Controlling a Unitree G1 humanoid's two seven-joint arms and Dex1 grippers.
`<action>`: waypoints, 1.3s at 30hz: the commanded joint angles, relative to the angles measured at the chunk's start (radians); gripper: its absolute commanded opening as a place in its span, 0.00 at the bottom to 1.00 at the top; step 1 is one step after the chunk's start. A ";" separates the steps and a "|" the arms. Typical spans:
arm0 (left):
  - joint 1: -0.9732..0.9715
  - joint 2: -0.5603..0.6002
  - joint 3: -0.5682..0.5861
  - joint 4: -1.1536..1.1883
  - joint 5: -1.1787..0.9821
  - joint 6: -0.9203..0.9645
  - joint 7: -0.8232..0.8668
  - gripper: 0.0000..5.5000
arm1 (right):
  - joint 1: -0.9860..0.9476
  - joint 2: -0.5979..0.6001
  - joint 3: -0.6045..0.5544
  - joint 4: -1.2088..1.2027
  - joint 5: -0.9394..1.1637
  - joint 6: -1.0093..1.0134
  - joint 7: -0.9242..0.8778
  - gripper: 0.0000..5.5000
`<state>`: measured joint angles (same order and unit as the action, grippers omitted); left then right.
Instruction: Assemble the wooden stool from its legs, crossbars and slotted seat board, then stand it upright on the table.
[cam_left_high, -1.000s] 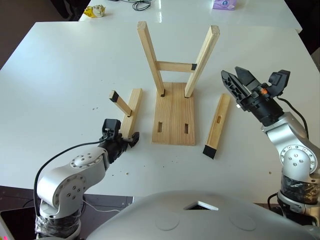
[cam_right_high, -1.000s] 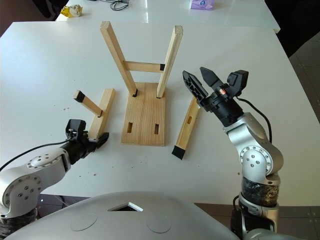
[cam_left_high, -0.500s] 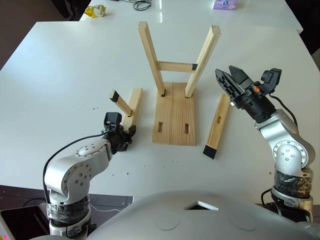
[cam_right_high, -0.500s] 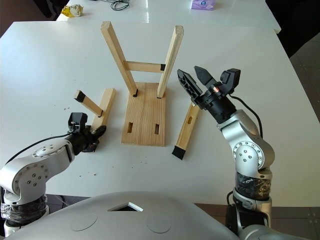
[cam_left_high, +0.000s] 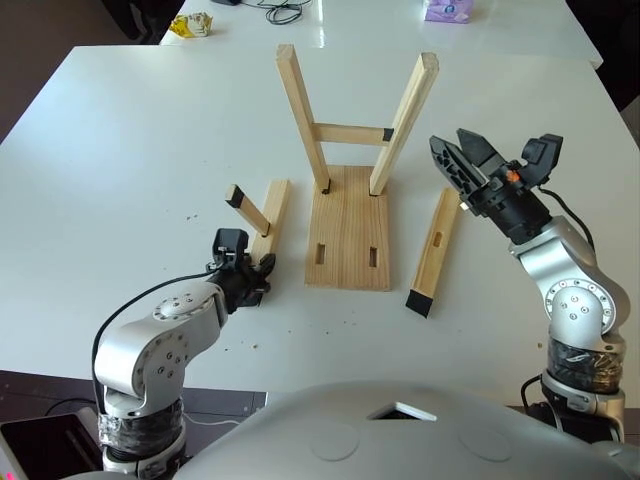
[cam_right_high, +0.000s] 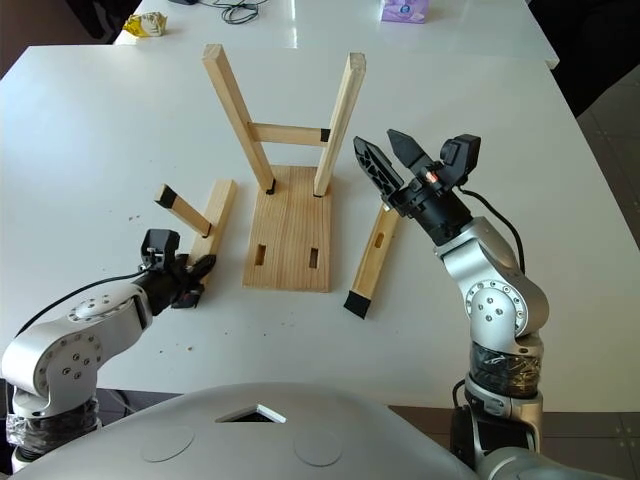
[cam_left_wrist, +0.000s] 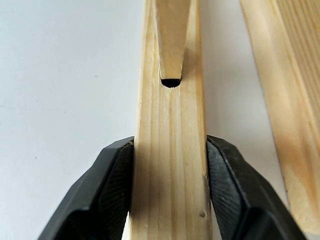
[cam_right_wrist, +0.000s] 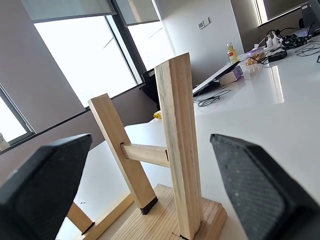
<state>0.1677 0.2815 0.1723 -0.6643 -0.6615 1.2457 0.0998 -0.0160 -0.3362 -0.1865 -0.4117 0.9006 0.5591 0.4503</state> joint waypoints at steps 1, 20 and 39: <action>-0.217 -0.022 0.155 0.158 -0.017 -0.166 -0.056 0.37 | -0.108 -0.051 -0.051 0.009 0.053 0.031 0.008 0.79; -0.754 0.093 0.278 0.139 -0.500 -0.479 -0.295 0.37 | -0.818 -0.148 0.012 0.281 0.144 0.229 0.188 0.79; -0.674 0.245 0.066 0.191 -0.490 -0.530 -0.822 0.37 | -1.058 -0.334 0.037 0.564 0.211 0.552 0.704 0.79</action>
<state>-0.5206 0.5096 0.2486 -0.4737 -1.1623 0.7305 -0.6865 -1.0426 -0.6728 -0.1261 0.1662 1.0904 1.0867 1.1431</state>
